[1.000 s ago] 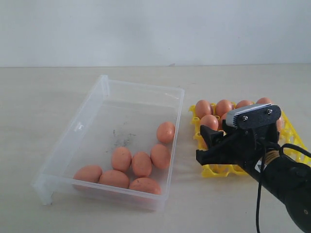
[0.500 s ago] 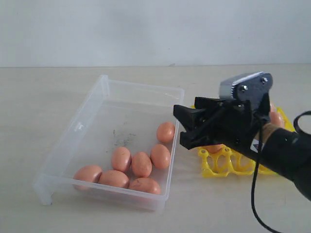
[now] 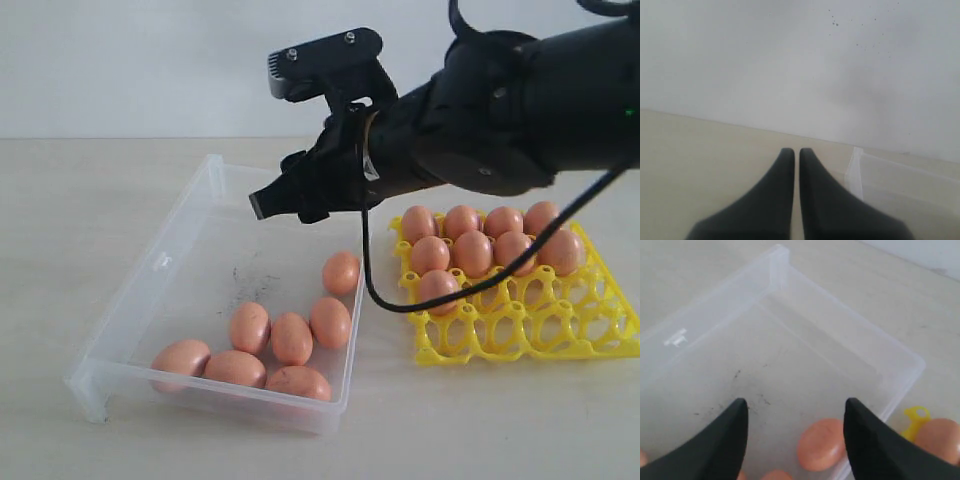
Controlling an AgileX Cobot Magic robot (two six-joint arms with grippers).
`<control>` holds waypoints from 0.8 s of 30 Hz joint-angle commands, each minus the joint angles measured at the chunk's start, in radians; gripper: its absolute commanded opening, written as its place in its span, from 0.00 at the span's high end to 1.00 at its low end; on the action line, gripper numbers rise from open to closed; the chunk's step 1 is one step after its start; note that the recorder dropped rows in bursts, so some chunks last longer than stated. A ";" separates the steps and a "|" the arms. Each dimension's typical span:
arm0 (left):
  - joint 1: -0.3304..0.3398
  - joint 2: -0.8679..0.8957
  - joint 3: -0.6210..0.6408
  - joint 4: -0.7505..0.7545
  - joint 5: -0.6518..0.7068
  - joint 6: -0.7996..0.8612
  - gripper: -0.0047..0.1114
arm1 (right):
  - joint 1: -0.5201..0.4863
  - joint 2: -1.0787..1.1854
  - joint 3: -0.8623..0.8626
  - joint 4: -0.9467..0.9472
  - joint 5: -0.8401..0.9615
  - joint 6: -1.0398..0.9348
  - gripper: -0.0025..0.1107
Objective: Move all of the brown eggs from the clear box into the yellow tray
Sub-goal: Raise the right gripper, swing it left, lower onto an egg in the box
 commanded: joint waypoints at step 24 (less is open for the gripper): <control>-0.004 0.004 -0.004 0.000 -0.002 -0.001 0.93 | 0.001 0.409 -0.398 0.344 0.490 -0.186 0.52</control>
